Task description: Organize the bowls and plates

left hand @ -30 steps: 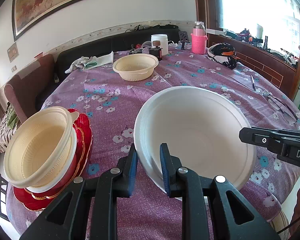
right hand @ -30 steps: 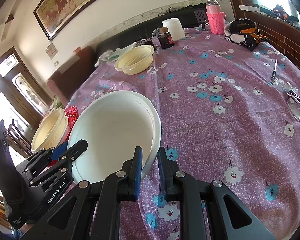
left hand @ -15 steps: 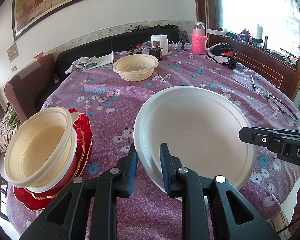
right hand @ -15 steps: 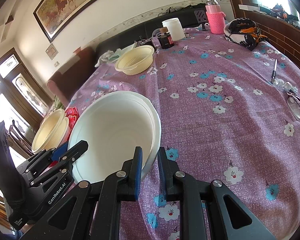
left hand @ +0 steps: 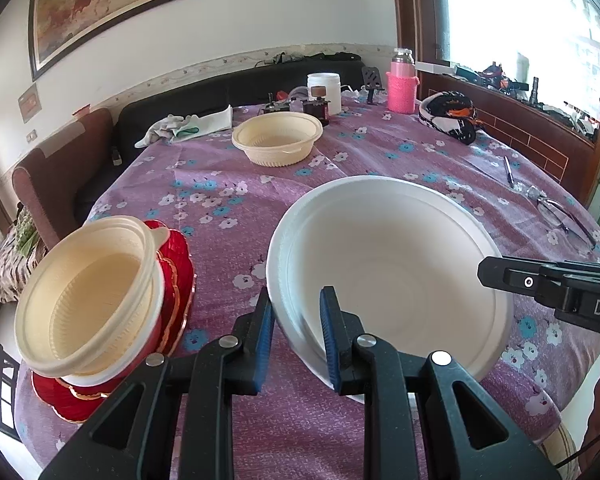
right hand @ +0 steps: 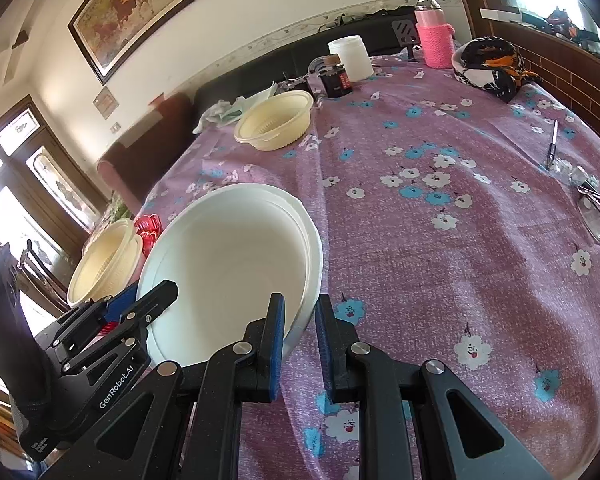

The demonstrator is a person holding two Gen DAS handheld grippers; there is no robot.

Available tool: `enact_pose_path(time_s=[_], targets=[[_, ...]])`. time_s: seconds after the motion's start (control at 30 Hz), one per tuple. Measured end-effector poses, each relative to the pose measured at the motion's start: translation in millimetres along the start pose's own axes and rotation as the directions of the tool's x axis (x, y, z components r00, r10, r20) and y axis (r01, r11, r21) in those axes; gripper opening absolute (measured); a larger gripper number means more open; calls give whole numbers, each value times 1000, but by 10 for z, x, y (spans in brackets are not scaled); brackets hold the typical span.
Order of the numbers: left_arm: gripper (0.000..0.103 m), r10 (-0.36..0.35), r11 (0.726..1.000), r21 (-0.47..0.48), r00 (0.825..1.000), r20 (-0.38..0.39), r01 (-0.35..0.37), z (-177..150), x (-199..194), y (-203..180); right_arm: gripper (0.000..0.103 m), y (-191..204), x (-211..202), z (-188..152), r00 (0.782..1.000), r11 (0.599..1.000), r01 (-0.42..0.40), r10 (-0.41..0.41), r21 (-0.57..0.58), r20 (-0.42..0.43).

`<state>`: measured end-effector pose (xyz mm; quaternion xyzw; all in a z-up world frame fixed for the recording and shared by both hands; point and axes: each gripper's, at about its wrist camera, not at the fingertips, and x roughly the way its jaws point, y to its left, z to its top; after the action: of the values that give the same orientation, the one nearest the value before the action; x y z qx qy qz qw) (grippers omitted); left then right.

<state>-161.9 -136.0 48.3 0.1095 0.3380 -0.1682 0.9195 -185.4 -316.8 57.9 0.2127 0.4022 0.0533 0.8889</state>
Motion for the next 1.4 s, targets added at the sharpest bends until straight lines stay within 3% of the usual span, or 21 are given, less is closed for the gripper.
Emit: enact_pose_path(time_s=[0.57,0.87,1.2,1.4], targets=[[21,49,995,-94,993,103,-40,150,-439,484,17,578,-189,273,998,995,-48,50,-92,26],[22,113,979,-183,983,142,-86,198,-714,1030,17,1050,-25,502,988,980,-156,154,-123,-23],[22,184,946,-289,978,100,-148,131,-752,1667,18,1687,444,653,964,956,-253,236,-147,-120],[23,197,932,-321,978,62,-167,41,-654,1829,18,1782,730,668,956,957,-259,235,-130,-177]])
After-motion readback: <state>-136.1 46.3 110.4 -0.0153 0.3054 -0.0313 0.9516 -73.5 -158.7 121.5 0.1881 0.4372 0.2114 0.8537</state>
